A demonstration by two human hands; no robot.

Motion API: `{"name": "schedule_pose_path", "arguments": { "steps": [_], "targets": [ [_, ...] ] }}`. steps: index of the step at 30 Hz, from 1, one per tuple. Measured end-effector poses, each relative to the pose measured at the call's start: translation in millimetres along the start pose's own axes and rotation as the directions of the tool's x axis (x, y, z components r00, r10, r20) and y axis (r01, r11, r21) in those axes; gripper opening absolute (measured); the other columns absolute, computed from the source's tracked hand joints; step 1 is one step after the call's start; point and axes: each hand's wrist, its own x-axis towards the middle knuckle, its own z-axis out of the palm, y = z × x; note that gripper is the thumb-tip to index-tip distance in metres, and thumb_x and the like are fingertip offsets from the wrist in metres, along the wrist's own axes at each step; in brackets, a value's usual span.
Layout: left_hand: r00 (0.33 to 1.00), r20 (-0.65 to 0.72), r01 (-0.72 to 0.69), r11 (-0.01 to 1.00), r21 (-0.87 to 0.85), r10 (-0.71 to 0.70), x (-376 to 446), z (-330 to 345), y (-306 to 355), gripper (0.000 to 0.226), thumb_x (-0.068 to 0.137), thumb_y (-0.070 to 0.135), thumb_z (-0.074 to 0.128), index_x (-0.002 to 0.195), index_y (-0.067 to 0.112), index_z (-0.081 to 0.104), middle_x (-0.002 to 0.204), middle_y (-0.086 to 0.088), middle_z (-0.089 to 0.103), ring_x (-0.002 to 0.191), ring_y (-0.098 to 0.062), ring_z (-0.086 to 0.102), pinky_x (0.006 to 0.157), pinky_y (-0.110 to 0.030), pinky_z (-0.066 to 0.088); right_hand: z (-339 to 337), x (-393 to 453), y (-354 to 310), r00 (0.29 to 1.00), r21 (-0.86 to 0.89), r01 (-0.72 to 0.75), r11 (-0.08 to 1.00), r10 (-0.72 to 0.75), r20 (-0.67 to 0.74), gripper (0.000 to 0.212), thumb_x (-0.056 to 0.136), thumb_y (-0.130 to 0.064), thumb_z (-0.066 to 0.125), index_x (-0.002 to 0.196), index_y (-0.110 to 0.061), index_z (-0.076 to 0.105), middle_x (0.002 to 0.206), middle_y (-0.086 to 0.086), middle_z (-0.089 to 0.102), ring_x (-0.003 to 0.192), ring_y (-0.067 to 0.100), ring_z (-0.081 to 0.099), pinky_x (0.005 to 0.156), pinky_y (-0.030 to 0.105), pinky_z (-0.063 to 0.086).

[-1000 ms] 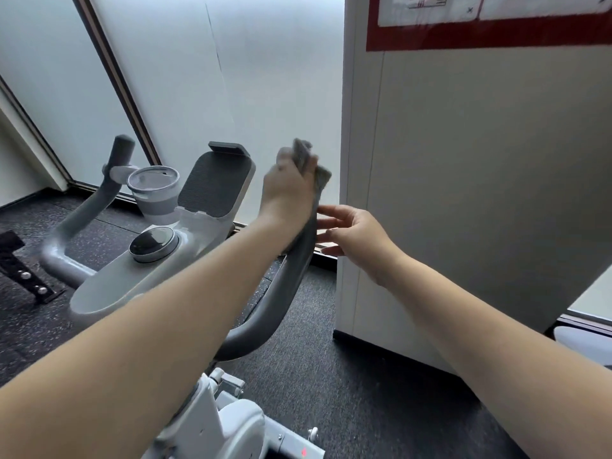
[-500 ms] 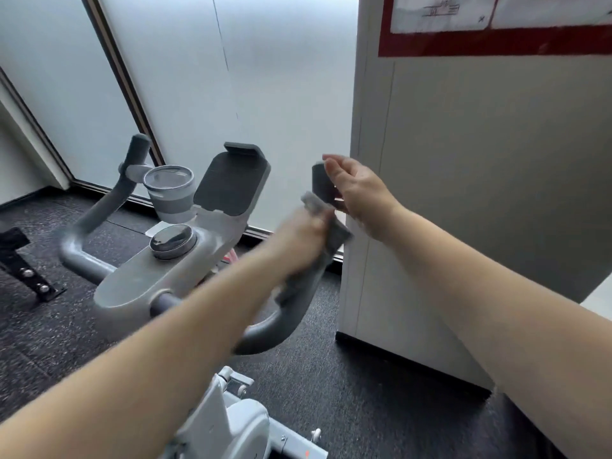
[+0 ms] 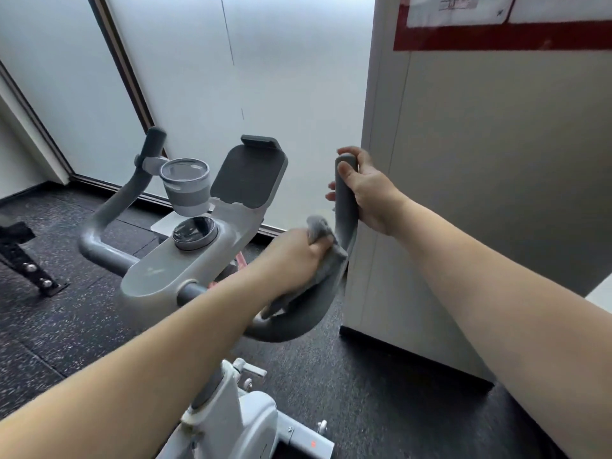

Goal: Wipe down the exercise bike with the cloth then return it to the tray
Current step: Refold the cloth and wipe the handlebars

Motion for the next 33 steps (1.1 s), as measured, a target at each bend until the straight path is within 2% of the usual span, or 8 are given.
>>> {"name": "schedule_pose_path", "arguments": {
  "steps": [4, 12, 15, 20, 24, 26, 29, 33],
  "targets": [
    [0.999, -0.039, -0.022, 1.000, -0.012, 0.022, 24, 36, 26, 0.039, 0.092, 0.038, 0.047, 0.119, 0.010, 0.050, 0.109, -0.015, 0.062, 0.103, -0.035, 0.060, 0.071, -0.032, 0.044, 4, -5, 8, 0.997, 0.003, 0.048, 0.999, -0.047, -0.066, 0.024, 0.100, -0.020, 0.041, 0.122, -0.030, 0.040, 0.095, 0.010, 0.049, 0.076, 0.017, 0.055, 0.068, 0.029, 0.056],
    [0.989, 0.039, -0.144, 0.890, 0.433, 0.141, -39, 37, -21, 0.056, 0.094, 0.033, 0.046, 0.142, 0.017, 0.022, 0.116, -0.013, 0.059, 0.103, -0.037, 0.057, 0.071, -0.036, 0.036, 10, -16, 11, 0.996, -0.092, 0.015, 0.996, -0.023, -0.088, 0.045, 0.096, -0.021, 0.048, 0.134, -0.037, 0.030, 0.088, 0.005, 0.050, 0.070, 0.018, 0.054, 0.063, 0.030, 0.052],
    [0.960, 0.144, -0.281, 0.829, 0.483, 0.241, -58, 9, -39, 0.035, 0.094, 0.039, 0.043, 0.122, 0.018, 0.042, 0.106, -0.009, 0.062, 0.097, -0.034, 0.057, 0.072, -0.035, 0.038, 16, -16, 13, 0.989, -0.142, 0.023, 0.990, -0.043, -0.141, 0.049, 0.096, -0.018, 0.047, 0.136, -0.036, 0.028, 0.088, 0.003, 0.050, 0.068, 0.017, 0.053, 0.064, 0.030, 0.051],
    [0.965, -0.059, -0.238, 0.948, 0.210, 0.255, -51, -34, -57, 0.041, 0.094, 0.039, 0.042, 0.099, 0.003, 0.061, 0.101, -0.019, 0.065, 0.098, -0.035, 0.059, 0.080, -0.032, 0.041, 23, -18, 16, 0.976, -0.240, 0.007, 0.971, -0.059, -0.209, 0.062, 0.096, -0.014, 0.045, 0.145, -0.038, 0.015, 0.090, -0.001, 0.051, 0.071, 0.013, 0.053, 0.081, 0.034, 0.052],
    [0.986, -0.130, -0.118, 0.990, -0.072, 0.108, -37, -13, -25, 0.062, 0.095, 0.045, 0.040, 0.145, 0.014, 0.018, 0.136, -0.014, 0.048, 0.122, -0.031, 0.049, 0.092, -0.028, 0.034, 27, -29, 16, 0.975, -0.311, -0.026, 0.950, -0.044, -0.217, 0.074, 0.095, -0.012, 0.045, 0.147, -0.041, 0.001, 0.105, 0.001, 0.052, 0.071, 0.015, 0.054, 0.086, 0.038, 0.052],
    [0.989, -0.069, -0.127, 0.990, 0.062, 0.131, -45, 20, -15, 0.077, 0.092, 0.053, 0.040, 0.147, 0.030, -0.009, 0.144, -0.012, 0.034, 0.120, -0.036, 0.050, 0.092, -0.039, 0.038, 27, -38, 20, 0.979, -0.315, -0.038, 0.948, -0.028, -0.202, 0.077, 0.095, -0.011, 0.045, 0.147, -0.043, -0.002, 0.118, 0.001, 0.049, 0.074, 0.015, 0.055, 0.085, 0.036, 0.052],
    [0.960, -0.066, -0.221, 0.880, 0.421, 0.273, -56, 51, -23, 0.072, 0.092, 0.053, 0.037, 0.148, 0.035, -0.004, 0.130, -0.014, 0.044, 0.101, -0.041, 0.058, 0.072, -0.040, 0.040, 26, -49, 31, 0.984, -0.288, -0.037, 0.957, -0.015, -0.177, 0.078, 0.095, -0.010, 0.045, 0.147, -0.043, -0.002, 0.115, -0.005, 0.048, 0.083, 0.018, 0.057, 0.087, 0.037, 0.052],
    [0.924, -0.014, -0.327, 0.813, 0.481, 0.381, -64, 30, -48, 0.063, 0.092, 0.051, 0.038, 0.148, 0.034, 0.013, 0.120, -0.013, 0.055, 0.105, -0.038, 0.056, 0.081, -0.040, 0.041, 26, -52, 41, 0.984, -0.209, -0.016, 0.978, -0.021, -0.176, 0.073, 0.095, -0.009, 0.044, 0.148, -0.038, 0.003, 0.117, 0.000, 0.049, 0.086, 0.021, 0.057, 0.076, 0.029, 0.053]
  ]
}}
